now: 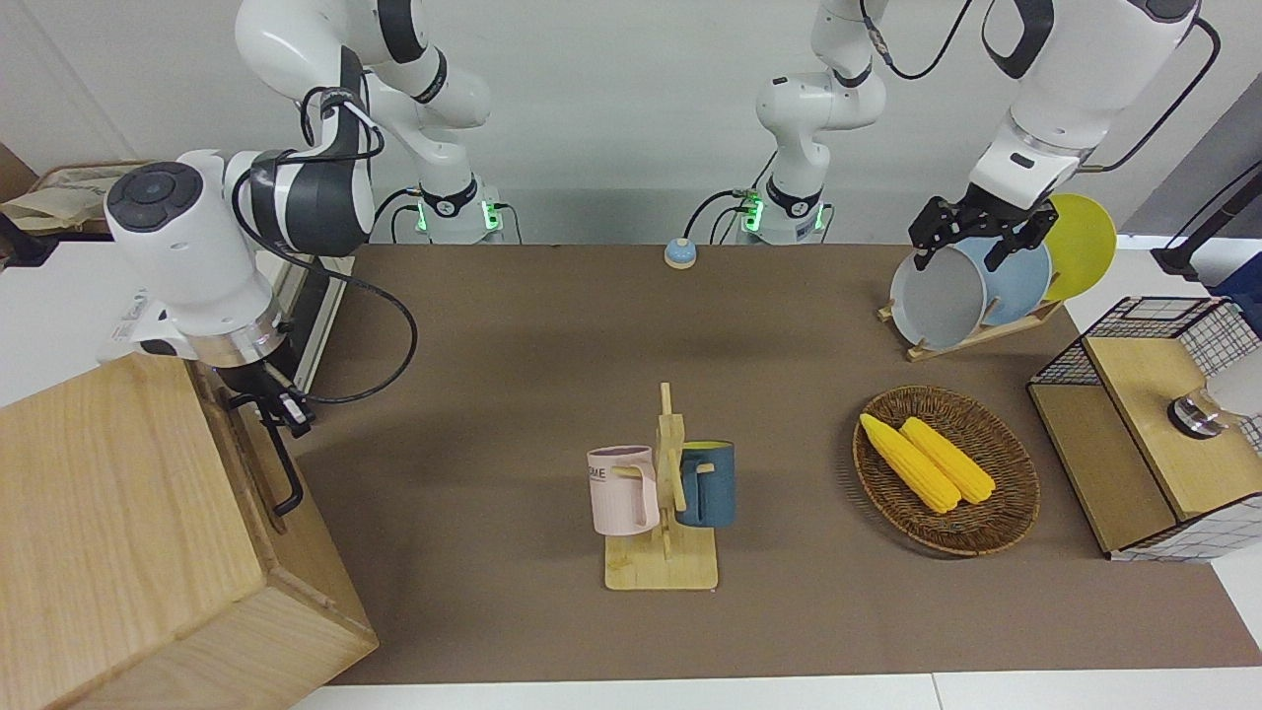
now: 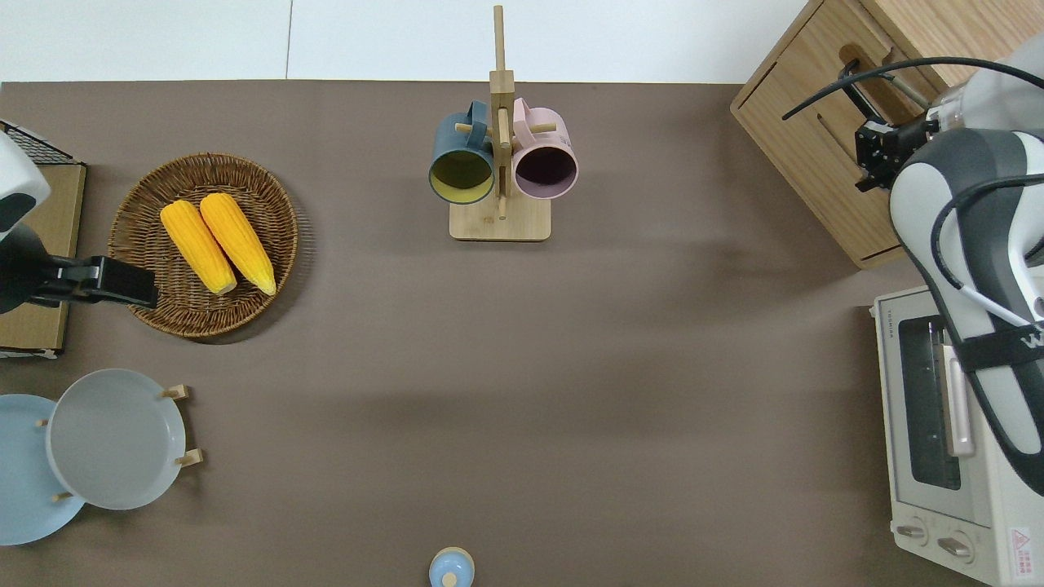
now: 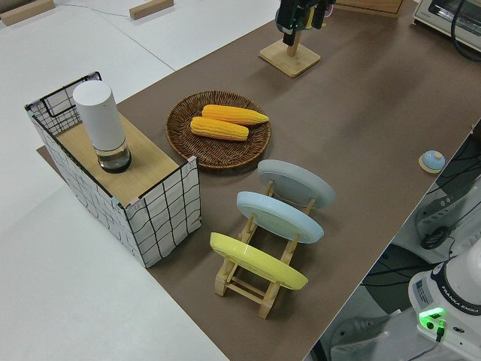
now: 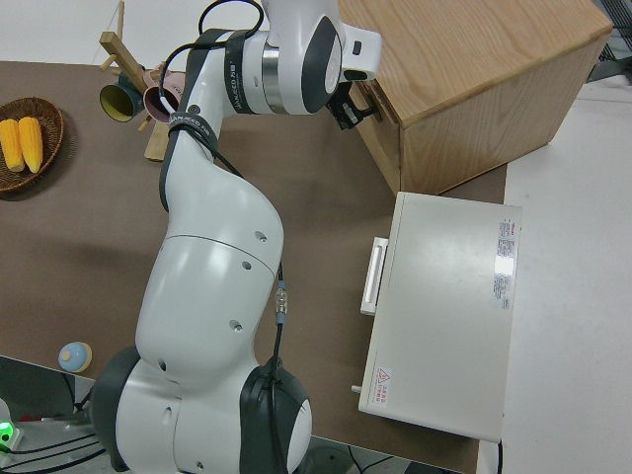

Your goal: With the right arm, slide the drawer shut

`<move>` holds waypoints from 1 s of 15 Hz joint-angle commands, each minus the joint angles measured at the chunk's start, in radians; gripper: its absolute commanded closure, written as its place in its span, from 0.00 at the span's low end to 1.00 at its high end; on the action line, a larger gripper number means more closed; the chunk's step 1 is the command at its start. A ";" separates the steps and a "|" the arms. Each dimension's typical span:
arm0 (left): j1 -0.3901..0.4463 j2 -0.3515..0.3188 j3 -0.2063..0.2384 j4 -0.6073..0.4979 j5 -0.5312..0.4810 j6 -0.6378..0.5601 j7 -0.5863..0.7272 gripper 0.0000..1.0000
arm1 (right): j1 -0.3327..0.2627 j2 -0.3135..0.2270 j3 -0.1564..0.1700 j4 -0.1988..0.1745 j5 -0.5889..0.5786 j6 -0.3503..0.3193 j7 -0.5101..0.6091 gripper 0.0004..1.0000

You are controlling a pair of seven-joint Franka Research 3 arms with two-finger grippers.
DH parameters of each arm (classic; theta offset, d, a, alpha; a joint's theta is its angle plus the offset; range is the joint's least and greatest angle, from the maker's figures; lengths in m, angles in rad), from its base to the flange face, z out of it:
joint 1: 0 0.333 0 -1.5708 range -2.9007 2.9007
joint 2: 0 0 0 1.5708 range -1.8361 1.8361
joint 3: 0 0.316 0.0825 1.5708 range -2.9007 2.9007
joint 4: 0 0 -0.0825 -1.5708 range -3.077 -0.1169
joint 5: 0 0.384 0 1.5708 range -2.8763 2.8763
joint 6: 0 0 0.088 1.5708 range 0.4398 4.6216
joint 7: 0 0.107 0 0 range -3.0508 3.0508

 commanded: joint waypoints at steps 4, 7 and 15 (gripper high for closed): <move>-0.005 -0.004 0.000 0.009 0.018 -0.018 -0.010 0.01 | 0.095 -0.005 0.034 0.021 -0.012 -0.079 -0.006 1.00; -0.005 -0.004 0.000 0.009 0.018 -0.018 -0.010 0.01 | 0.169 -0.057 0.034 -0.039 -0.014 -0.097 -0.050 1.00; -0.005 -0.003 0.000 0.009 0.018 -0.018 -0.010 0.01 | 0.184 -0.319 0.016 -0.240 -0.012 -0.198 -0.492 1.00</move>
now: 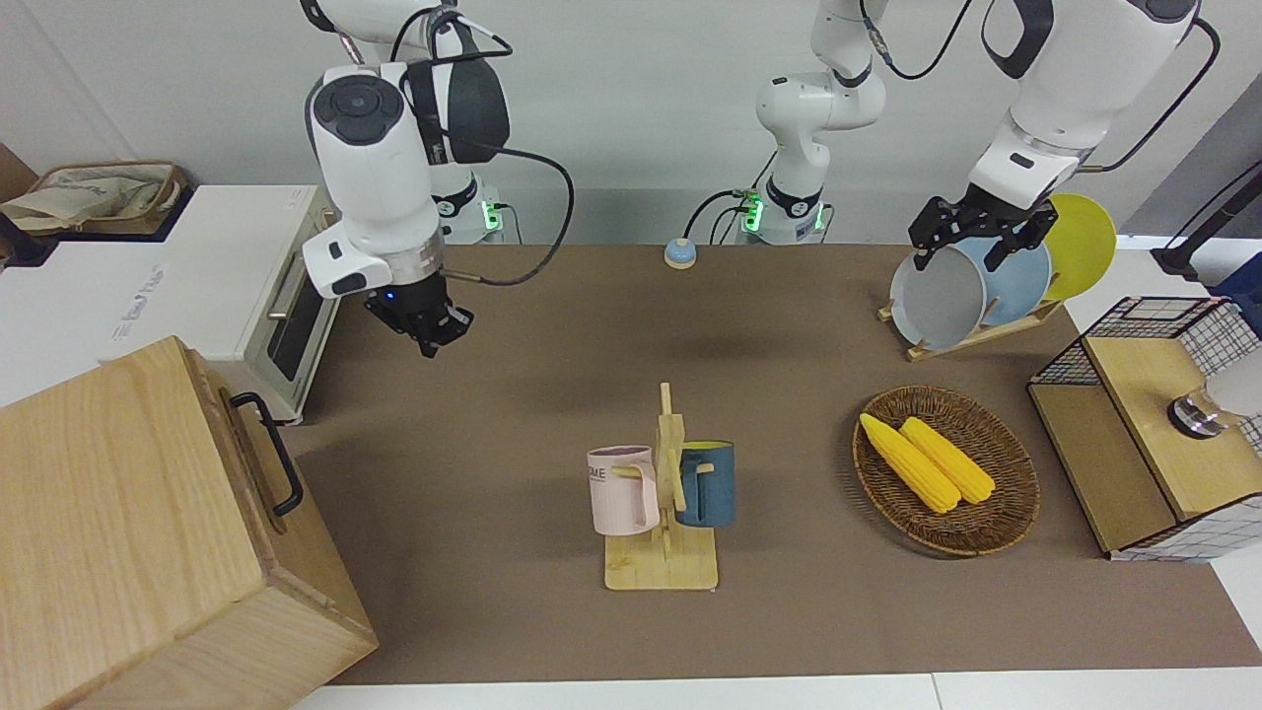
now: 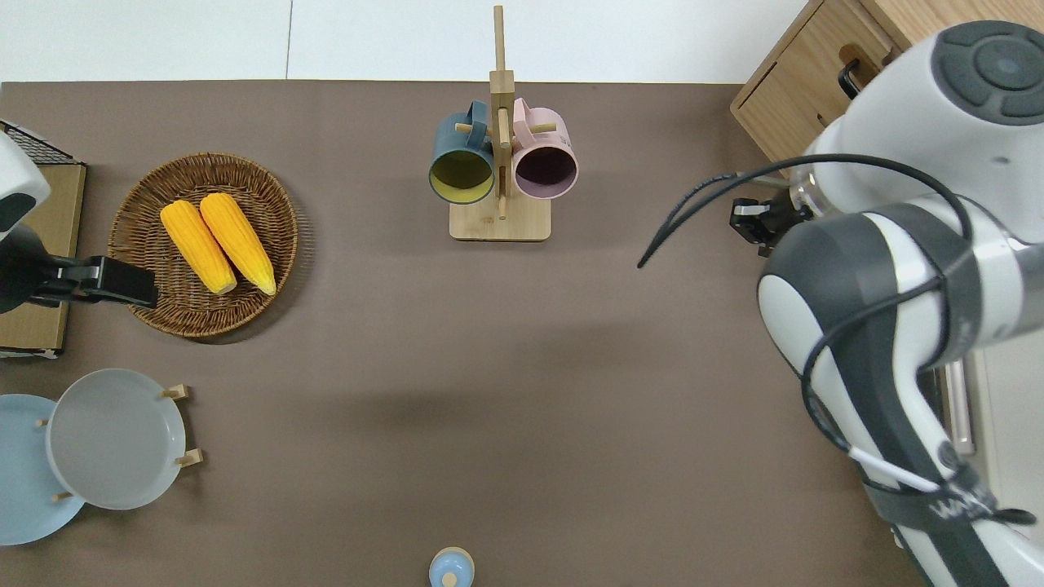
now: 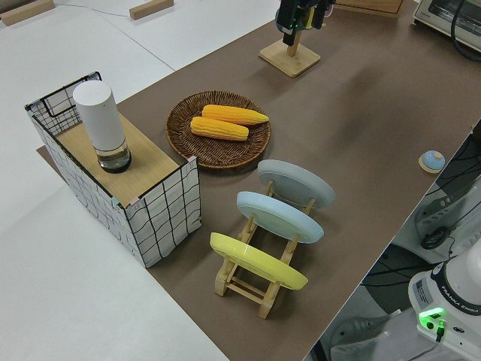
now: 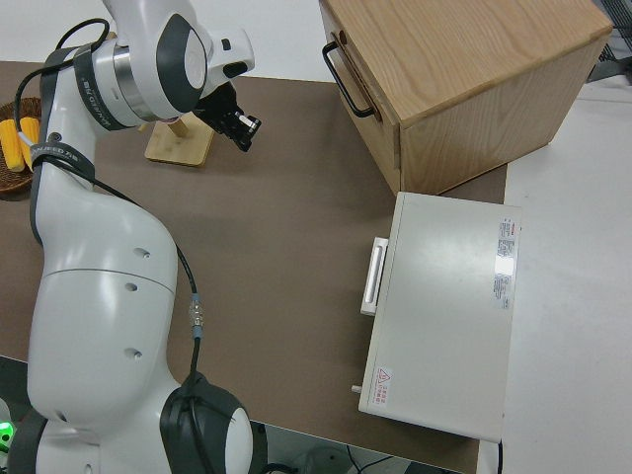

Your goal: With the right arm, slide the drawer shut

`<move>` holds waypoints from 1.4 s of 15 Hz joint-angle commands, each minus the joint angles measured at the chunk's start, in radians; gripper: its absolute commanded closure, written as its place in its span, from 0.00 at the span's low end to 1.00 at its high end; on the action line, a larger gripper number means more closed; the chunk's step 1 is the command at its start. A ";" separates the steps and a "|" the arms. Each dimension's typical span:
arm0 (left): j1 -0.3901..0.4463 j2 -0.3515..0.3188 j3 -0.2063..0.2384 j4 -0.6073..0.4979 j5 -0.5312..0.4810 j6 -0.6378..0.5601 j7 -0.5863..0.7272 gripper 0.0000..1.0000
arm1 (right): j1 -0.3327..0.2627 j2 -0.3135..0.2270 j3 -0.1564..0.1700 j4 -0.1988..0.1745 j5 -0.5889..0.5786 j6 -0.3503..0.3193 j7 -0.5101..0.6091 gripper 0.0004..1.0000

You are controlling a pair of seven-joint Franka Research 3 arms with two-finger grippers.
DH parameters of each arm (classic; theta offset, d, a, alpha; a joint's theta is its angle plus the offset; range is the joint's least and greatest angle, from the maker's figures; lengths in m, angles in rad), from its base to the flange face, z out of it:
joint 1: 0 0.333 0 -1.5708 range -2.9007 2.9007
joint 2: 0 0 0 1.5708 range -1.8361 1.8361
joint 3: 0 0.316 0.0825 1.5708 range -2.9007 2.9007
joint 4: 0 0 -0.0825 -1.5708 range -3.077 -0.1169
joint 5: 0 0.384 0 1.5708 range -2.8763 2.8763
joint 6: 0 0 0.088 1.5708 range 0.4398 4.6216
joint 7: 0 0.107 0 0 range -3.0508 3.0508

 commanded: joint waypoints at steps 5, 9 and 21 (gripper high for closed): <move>-0.005 -0.004 0.000 0.009 0.018 -0.018 -0.010 0.01 | -0.070 -0.209 -0.046 -0.143 0.024 -0.045 -0.423 1.00; -0.005 -0.004 0.000 0.009 0.018 -0.018 -0.010 0.01 | -0.135 -0.226 -0.047 -0.143 0.127 -0.046 -0.556 1.00; -0.007 -0.003 0.000 0.010 0.018 -0.018 -0.010 0.01 | -0.132 -0.180 -0.046 -0.069 0.133 -0.064 -0.434 0.01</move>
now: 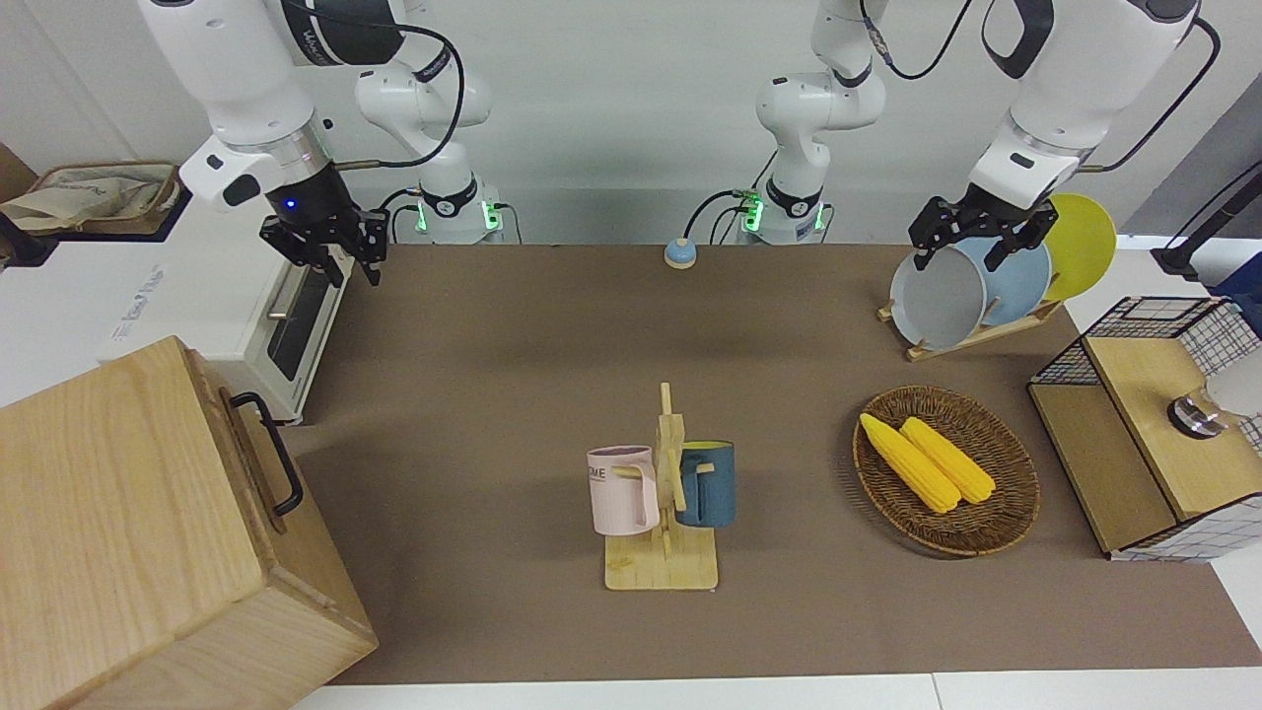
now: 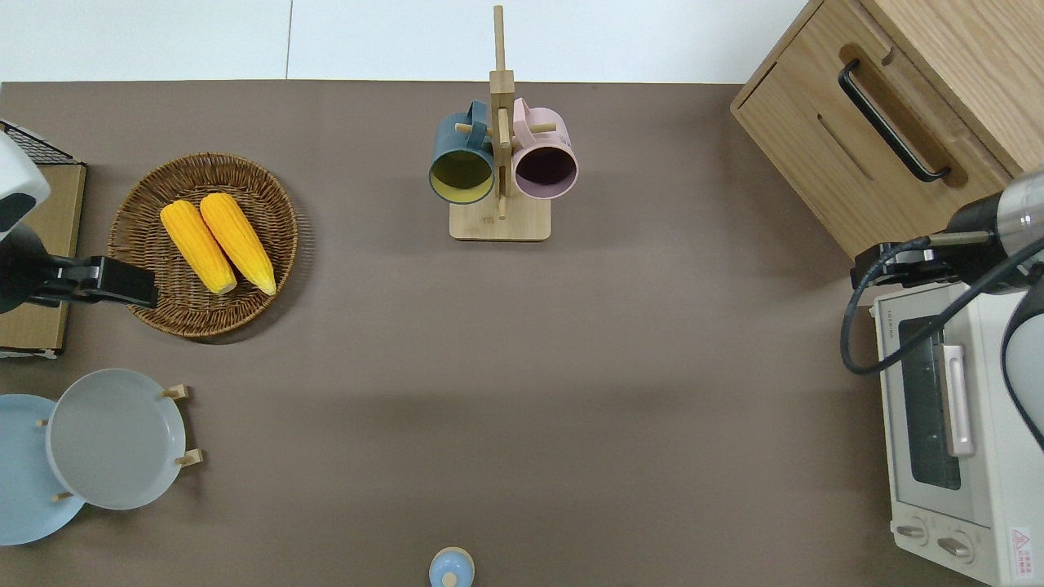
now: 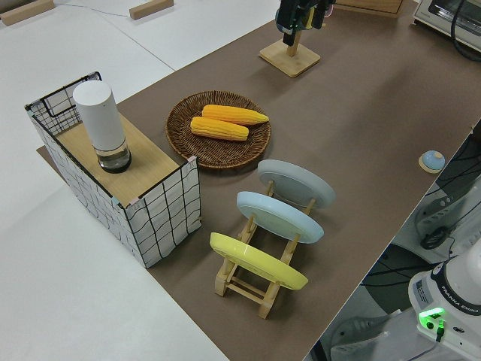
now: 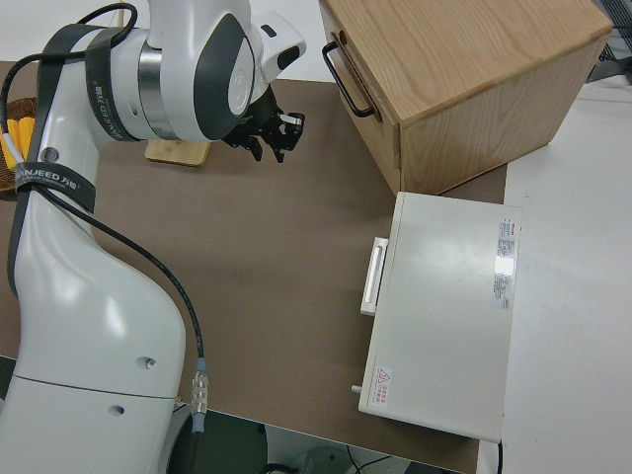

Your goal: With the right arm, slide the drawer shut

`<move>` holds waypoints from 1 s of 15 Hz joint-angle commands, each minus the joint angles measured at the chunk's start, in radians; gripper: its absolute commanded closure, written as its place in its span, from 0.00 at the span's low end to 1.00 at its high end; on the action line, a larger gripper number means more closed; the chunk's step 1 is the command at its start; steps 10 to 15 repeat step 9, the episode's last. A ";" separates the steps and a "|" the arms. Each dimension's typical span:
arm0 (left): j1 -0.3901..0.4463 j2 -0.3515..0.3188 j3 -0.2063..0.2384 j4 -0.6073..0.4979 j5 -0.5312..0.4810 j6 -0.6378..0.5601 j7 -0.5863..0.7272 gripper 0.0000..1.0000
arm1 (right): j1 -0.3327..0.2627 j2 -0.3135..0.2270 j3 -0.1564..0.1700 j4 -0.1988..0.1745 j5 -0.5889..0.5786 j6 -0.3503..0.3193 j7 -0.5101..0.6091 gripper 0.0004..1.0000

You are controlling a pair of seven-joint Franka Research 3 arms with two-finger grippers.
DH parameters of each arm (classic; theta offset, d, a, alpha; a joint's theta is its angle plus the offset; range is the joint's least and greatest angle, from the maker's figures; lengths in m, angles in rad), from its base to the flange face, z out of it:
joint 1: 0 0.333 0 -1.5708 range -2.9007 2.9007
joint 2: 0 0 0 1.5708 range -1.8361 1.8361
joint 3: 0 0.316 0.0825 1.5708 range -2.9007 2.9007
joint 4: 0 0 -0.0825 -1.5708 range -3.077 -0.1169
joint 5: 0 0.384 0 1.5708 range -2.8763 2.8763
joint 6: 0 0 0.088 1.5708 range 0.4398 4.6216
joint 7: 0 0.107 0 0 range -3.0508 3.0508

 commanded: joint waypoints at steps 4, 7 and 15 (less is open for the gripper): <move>-0.007 -0.004 0.000 0.009 0.018 -0.018 -0.010 0.01 | -0.003 0.029 0.004 0.042 -0.012 -0.017 0.024 0.01; -0.005 -0.004 0.000 0.010 0.018 -0.018 -0.010 0.01 | -0.005 0.030 0.006 0.042 -0.042 -0.017 0.021 0.01; -0.005 -0.004 0.000 0.009 0.018 -0.018 -0.010 0.01 | -0.002 0.030 0.007 0.042 -0.061 -0.017 0.024 0.01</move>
